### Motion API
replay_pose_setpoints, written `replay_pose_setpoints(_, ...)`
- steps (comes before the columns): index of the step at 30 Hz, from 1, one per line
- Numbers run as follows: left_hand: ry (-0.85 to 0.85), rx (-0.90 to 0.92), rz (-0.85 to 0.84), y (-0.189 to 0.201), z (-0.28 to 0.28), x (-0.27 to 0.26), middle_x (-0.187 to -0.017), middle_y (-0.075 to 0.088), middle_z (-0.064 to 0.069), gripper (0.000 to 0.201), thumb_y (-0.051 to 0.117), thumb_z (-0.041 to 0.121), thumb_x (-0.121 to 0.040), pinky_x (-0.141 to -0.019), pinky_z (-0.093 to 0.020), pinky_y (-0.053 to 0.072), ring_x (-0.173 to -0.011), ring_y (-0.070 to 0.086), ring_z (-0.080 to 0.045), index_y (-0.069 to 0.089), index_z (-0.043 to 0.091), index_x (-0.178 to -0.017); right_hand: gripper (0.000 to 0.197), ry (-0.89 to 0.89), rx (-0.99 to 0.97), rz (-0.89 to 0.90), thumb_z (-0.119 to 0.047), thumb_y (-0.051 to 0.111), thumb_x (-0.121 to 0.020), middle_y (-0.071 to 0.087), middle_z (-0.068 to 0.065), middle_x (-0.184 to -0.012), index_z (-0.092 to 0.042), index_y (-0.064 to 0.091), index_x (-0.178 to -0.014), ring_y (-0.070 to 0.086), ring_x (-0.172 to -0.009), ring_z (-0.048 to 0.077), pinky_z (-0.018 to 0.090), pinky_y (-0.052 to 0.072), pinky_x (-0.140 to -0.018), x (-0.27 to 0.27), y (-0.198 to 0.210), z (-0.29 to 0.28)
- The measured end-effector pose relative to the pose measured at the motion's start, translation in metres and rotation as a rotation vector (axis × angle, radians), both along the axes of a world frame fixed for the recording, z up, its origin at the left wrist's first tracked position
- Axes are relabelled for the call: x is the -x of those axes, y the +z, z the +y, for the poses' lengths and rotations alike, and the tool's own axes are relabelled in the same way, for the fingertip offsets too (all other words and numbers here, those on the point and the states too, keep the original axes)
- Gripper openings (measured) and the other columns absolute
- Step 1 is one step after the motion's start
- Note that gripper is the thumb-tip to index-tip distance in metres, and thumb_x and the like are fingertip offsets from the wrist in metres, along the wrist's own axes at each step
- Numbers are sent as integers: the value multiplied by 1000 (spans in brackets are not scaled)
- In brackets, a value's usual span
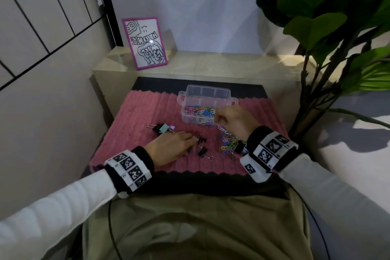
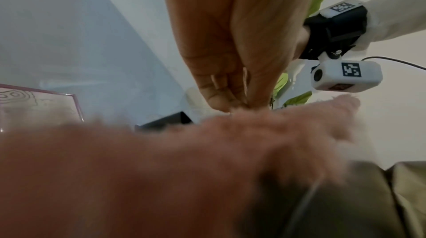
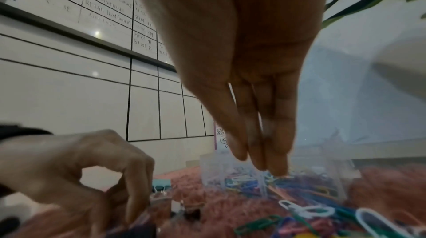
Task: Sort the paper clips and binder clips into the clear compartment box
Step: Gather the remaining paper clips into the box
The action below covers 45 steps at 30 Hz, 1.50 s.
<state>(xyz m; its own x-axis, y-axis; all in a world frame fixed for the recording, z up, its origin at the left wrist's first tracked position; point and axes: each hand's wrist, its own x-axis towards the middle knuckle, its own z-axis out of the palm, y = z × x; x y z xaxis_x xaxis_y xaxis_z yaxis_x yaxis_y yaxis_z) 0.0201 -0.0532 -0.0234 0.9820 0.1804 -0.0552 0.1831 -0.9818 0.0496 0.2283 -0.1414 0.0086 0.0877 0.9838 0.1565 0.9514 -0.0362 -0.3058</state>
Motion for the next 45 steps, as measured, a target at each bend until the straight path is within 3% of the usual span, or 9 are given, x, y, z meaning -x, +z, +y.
replay_pose_setpoints(6,118,220,-56,8,4,-1,-107,57,3,19,56,19,-86,-86,-30,44,-101,53,-12,57,18,-105,23,-23,406,-219,-12,56,-86,57,17,-111,-4,52,-108,57,-101,32,37,46,-78,7,-11,5)
replay_pose_setpoints(13,146,466,-232,30,-16,-26,-86,61,10,8,67,13,-78,-69,-1,36,-78,60,-6,69,15,-85,31,54,326,-78,-2,61,-79,63,9,-109,-10,58,-109,59,-102,26,32,44,-80,4,-20,10)
replay_pose_setpoints(17,124,532,-170,23,-40,-64,-97,68,-11,13,67,3,-75,-83,-17,43,-90,63,-19,69,3,-88,16,90,250,112,1,50,-85,67,11,-84,-3,66,-87,63,-82,29,39,51,-77,-2,-23,9)
replay_pose_setpoints(21,221,435,-20,9,-55,-88,-105,66,-20,32,68,2,-74,-86,-38,49,-98,62,-33,60,-2,-105,13,110,128,224,12,59,-73,66,10,-72,2,67,-74,58,-67,16,6,42,-63,-12,-15,5)
replay_pose_setpoints(25,290,319,11,4,-62,-95,-108,61,-23,24,52,0,-84,-81,-48,50,-96,61,-40,50,0,-108,9,9,36,463,10,64,-76,68,9,-74,2,67,-77,63,-60,-2,9,49,-65,-23,-7,0)
replay_pose_setpoints(29,333,245,61,7,-60,-95,-112,61,-18,23,52,9,-87,-83,-46,49,-100,60,-37,55,4,-109,11,-22,-28,619,9,68,-73,67,3,-71,-2,66,-74,62,-59,-6,10,51,-65,-26,-5,-5)
replay_pose_setpoints(33,281,452,-28,20,-38,-81,-100,69,-12,14,58,10,-83,-86,-35,51,-92,65,-26,67,9,-94,20,-121,-12,792,8,67,-75,66,14,-76,-11,64,-70,64,-61,17,24,57,-58,-28,-6,-6)
replay_pose_setpoints(38,383,762,-205,64,16,-61,-69,63,-2,11,60,-1,-83,-55,-9,50,-50,59,5,66,-2,-91,18,-167,-42,871,10,67,-74,60,12,-70,-7,62,-70,62,-50,9,24,57,-51,-35,3,5)
replay_pose_setpoints(45,495,534,-285,77,75,-90,-93,69,-22,16,59,-4,-81,-49,-13,49,-60,60,-14,62,-3,-98,28,-299,-120,902,16,59,-77,58,11,-66,-8,57,-65,63,-53,18,17,53,-45,-33,23,47)
